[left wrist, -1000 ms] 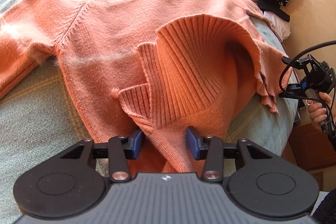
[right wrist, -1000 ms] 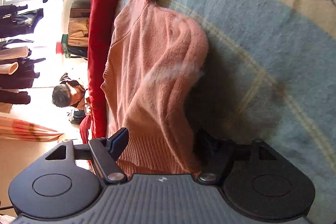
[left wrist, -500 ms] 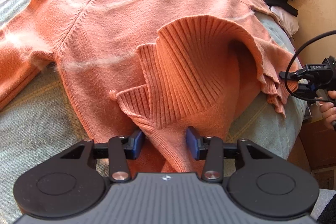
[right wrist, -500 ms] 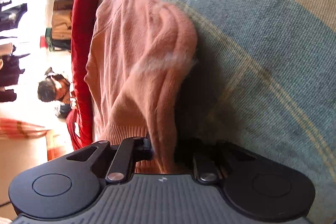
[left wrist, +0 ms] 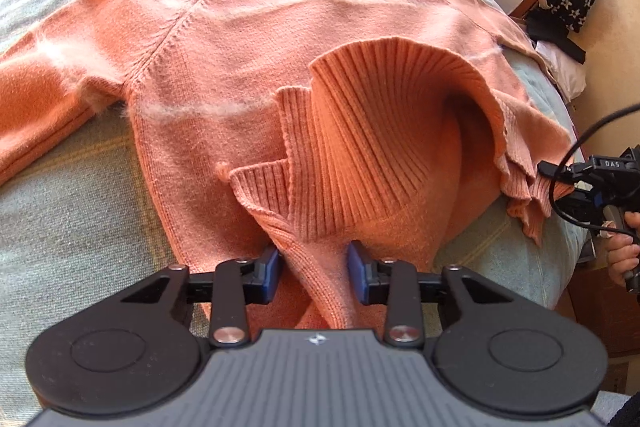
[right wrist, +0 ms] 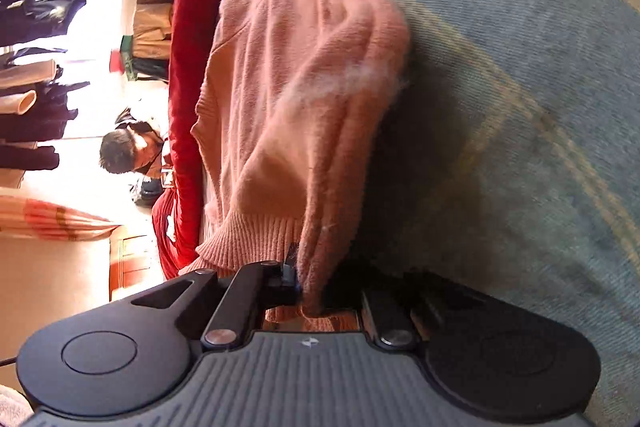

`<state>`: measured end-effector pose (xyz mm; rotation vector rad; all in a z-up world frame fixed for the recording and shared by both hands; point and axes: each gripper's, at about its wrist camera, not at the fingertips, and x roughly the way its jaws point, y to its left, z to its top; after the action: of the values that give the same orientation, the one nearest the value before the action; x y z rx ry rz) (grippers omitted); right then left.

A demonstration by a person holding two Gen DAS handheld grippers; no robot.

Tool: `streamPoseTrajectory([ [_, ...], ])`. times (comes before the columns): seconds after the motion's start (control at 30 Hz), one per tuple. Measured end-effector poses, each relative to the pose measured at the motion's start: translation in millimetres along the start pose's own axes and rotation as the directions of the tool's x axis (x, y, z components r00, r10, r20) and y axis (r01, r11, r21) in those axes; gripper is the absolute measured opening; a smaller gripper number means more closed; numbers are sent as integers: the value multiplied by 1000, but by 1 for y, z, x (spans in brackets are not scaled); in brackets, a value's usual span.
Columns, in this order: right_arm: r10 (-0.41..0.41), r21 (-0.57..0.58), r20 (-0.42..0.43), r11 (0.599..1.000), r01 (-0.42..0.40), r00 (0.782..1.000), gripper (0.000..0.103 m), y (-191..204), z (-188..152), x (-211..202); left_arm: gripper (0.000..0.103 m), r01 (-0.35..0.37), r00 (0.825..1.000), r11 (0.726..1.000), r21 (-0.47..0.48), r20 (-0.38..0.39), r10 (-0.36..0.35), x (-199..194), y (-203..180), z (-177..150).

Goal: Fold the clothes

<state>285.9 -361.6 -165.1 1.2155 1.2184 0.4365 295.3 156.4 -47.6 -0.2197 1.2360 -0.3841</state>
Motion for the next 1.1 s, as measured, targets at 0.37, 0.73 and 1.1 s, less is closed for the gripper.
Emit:
streamPoseTrajectory([
  [0.37,8,-21,-9,1000,-8,1000,9,17,0,-28,6,20,1000,997,71,-19,-19,-28,-29,0],
  [0.73,-149,-149,-150,981,126,977,9,53,18,-93,5,109,977,849,517,-212,4,-70,-91,-35],
  [1.1,-538,-349,-228,823,448,811,12,11,26,-90,18,161,938,277,947,-234,257,-30,-119,-142],
])
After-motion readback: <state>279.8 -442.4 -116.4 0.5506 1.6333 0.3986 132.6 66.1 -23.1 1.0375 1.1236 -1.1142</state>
